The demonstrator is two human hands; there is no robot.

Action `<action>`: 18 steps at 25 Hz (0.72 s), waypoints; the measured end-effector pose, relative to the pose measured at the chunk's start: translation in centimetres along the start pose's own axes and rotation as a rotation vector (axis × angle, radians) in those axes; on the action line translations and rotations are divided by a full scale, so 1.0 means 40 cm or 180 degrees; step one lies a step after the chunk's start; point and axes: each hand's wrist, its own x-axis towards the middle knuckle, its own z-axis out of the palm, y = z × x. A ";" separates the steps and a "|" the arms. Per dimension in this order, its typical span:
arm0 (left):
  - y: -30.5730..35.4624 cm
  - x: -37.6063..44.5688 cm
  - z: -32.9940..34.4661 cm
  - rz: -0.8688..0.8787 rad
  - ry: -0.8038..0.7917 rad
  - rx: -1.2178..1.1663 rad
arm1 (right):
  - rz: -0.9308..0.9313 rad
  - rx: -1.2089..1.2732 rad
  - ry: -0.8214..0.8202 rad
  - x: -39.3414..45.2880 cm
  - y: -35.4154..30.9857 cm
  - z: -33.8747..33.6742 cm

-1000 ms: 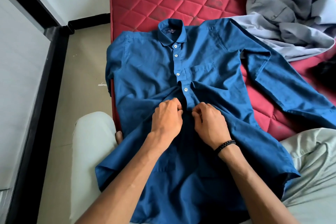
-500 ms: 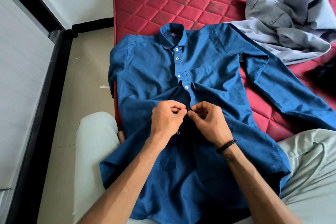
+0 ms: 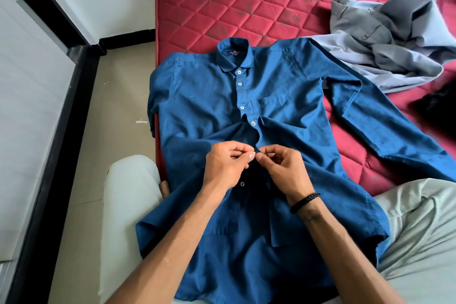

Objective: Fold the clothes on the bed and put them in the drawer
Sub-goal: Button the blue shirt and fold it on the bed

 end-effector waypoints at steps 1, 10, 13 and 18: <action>0.001 -0.001 0.003 -0.0028 0.0030 -0.0022 | 0.0056 0.0126 -0.0019 0.001 0.003 -0.001; 0.010 -0.010 0.014 -0.0079 0.0344 -0.0037 | -0.0096 0.0139 0.0017 0.004 0.005 0.000; 0.001 -0.005 0.014 -0.0122 0.0352 -0.0041 | -0.0421 -0.0396 0.0231 0.004 0.013 0.011; -0.010 0.007 0.005 -0.0503 0.0020 -0.0709 | -0.0438 -0.0361 0.0147 -0.004 0.017 0.017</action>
